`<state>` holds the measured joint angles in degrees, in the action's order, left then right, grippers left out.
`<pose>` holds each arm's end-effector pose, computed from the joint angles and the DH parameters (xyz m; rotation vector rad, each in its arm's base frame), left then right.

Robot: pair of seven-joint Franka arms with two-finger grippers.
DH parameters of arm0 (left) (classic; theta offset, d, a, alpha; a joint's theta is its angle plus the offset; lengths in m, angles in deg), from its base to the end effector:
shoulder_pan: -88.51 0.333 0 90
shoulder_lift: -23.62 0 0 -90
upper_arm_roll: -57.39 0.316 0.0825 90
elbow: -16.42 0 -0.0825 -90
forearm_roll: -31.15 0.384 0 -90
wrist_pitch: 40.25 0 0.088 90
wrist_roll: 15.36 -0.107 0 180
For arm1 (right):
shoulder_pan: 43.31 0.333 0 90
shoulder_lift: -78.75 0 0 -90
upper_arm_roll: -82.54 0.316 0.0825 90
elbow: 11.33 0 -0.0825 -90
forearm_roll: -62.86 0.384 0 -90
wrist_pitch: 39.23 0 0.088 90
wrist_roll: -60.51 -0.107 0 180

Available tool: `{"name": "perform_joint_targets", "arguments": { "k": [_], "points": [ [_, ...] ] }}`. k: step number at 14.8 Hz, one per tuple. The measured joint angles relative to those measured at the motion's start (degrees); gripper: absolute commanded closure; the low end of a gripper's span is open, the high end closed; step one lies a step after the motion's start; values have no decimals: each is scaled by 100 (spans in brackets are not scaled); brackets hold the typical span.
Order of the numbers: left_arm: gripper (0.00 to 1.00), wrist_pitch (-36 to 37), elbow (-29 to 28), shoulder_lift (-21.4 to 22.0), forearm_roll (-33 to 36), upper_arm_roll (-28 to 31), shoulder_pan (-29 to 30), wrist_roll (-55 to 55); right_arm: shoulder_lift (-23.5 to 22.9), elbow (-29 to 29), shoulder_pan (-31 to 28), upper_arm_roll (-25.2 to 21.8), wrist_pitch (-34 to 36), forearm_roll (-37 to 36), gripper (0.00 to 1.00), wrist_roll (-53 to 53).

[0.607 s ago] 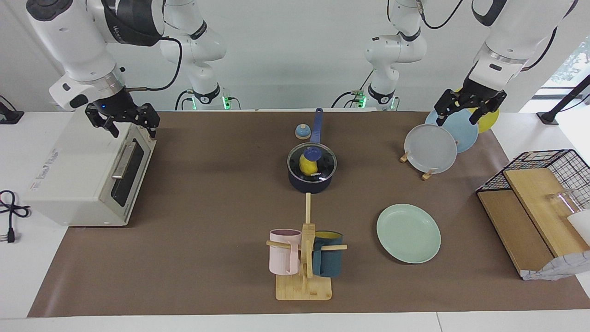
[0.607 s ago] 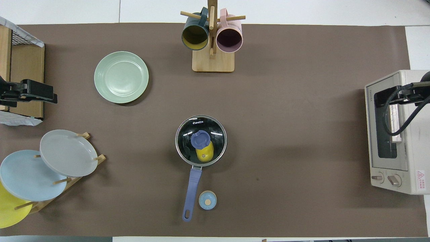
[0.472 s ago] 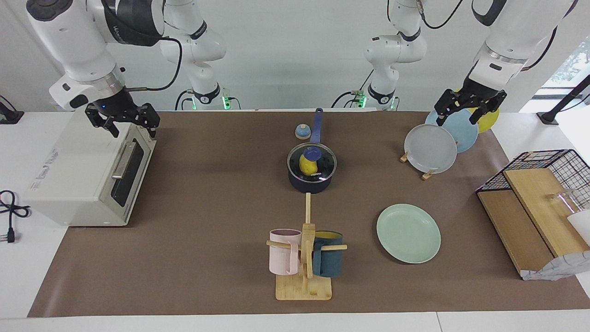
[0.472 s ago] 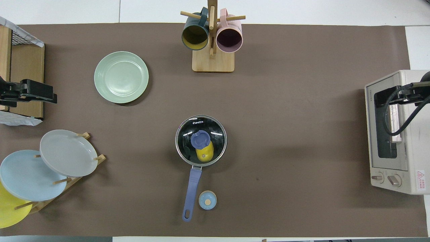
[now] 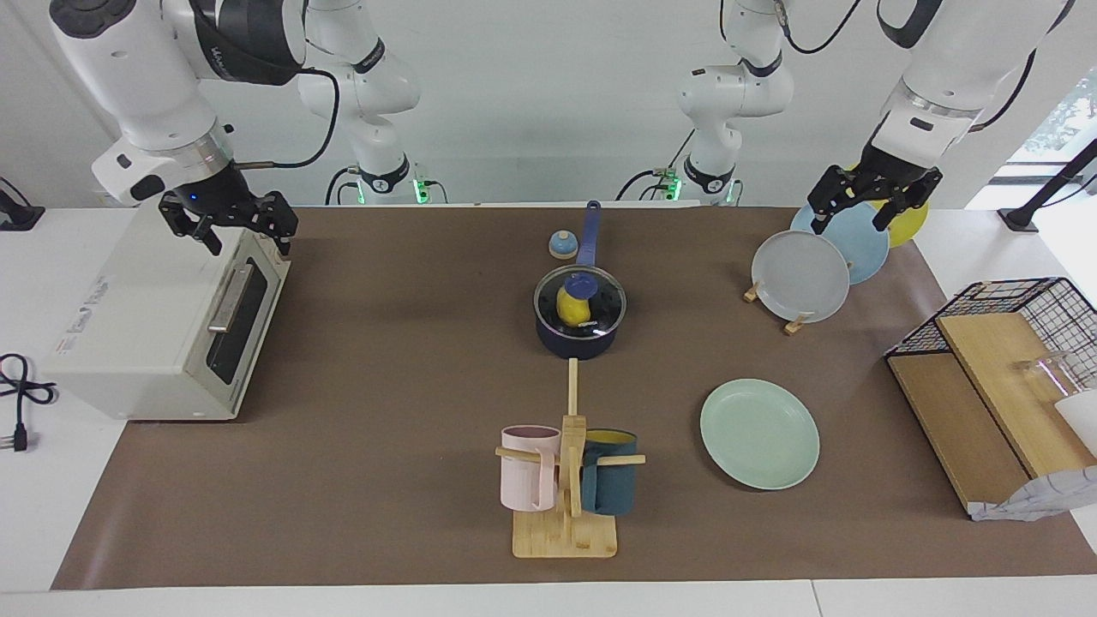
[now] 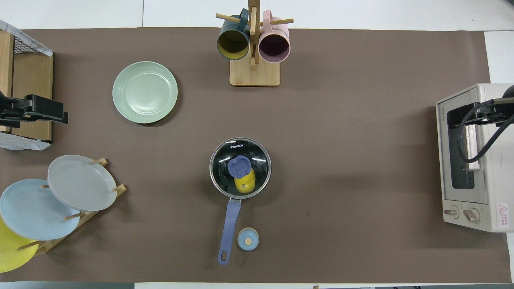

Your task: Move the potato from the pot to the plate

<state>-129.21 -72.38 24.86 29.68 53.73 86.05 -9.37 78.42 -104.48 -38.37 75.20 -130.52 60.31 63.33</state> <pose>0.5429 -0.0614 0.6447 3.1147 -0.0047 0.0338 0.5558 -0.0278 0.5974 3.0975 0.0142 -0.0623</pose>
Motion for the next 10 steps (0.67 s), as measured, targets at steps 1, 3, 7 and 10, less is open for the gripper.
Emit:
{"name": "perform_joint_targets", "arguments": {
  "k": [1, 3, 7, 10],
  "points": [
    [0, 0, 0, 0, 0, 0, 0, 0, 0, -4, 3, 1, -10, 1, 0, 0],
    [0, 0, 0, 2, 0, 0, 0, 0, 0, -29, 28, 18, -175, 37, 0, 0],
    [0, 0, 0, 3, 0, -1, 0, 0, -51, 117, 331, 128, -190, 138, 0, -59],
    [0, 0, 0, 7, 0, -2, 0, 1, -469, 820, 793, 231, 143, 202, 0, -596]
  ]
}}
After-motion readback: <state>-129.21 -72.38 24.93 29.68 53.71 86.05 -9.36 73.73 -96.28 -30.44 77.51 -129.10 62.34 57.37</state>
